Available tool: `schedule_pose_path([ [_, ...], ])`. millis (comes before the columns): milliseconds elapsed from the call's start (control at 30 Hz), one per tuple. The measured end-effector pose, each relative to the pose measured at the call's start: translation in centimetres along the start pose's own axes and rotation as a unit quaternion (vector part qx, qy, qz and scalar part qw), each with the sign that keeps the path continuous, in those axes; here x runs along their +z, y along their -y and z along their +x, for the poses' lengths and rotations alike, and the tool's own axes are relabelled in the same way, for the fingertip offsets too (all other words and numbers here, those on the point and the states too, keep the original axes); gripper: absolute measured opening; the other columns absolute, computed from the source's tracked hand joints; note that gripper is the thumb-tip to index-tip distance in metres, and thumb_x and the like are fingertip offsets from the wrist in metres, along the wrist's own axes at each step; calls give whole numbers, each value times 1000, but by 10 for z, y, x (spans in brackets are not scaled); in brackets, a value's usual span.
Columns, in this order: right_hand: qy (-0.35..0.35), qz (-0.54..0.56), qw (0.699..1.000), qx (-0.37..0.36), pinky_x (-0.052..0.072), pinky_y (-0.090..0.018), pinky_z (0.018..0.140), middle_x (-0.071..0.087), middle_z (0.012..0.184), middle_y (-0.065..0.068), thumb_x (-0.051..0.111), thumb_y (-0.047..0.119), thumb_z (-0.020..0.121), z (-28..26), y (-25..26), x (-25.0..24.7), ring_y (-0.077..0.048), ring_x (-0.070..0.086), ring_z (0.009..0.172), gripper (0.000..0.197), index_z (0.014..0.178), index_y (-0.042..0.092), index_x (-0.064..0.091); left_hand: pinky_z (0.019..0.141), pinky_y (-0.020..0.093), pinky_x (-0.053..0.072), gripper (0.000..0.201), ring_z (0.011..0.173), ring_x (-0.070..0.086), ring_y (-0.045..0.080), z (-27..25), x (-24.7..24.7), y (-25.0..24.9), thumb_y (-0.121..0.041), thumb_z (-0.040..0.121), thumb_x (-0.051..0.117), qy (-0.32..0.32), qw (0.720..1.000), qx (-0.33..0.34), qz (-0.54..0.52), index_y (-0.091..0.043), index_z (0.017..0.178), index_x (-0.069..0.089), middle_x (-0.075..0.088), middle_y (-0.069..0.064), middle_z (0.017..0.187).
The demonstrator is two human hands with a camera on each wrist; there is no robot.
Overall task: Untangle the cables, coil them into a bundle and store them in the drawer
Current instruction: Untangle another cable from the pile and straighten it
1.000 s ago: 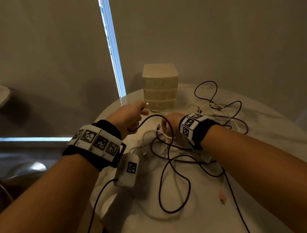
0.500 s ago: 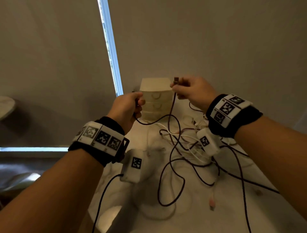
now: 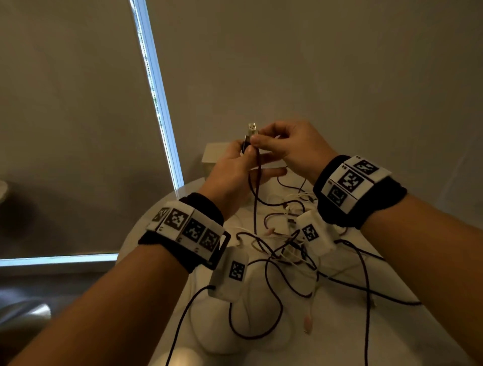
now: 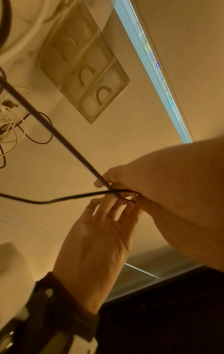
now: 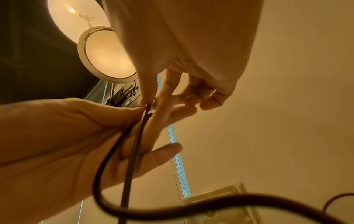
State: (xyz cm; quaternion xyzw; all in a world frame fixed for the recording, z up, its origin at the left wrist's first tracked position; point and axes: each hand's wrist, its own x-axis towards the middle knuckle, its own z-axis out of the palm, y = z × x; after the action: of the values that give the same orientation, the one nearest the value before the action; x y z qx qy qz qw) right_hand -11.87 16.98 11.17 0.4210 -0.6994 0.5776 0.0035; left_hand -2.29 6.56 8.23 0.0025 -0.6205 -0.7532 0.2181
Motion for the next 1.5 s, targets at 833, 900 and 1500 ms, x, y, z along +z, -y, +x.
schedule_pose_path([
  [833, 146, -188, 970, 51, 44, -32, 64, 56, 70, 9, 43, 38, 104, -30, -73, 21, -9, 54, 64, 27, 87, 25, 60, 76, 30, 50, 34, 79, 62, 10, 10, -46, -16, -53, 101, 52, -156, 919, 136, 336, -19, 102, 57, 69, -3, 92],
  [900, 144, -169, 974, 36, 40, -29, 64, 53, 73, 11, 47, 37, 101, -28, -65, 23, -8, 51, 64, 17, 97, 24, 57, 79, 25, 48, 27, 87, 63, 8, 5, -41, -10, -44, 96, 65, -64, 908, 97, 403, -18, 99, 56, 68, -5, 95],
  [1500, 287, -184, 937, 82, 50, -26, 82, 67, 84, 8, 43, 48, 102, -56, -91, 18, -8, 64, 82, 39, 99, 20, 69, 62, 30, 42, 19, 63, 52, 11, 26, -57, -13, -24, 98, 59, -236, 933, 156, 220, -27, 84, 46, 58, -2, 78],
])
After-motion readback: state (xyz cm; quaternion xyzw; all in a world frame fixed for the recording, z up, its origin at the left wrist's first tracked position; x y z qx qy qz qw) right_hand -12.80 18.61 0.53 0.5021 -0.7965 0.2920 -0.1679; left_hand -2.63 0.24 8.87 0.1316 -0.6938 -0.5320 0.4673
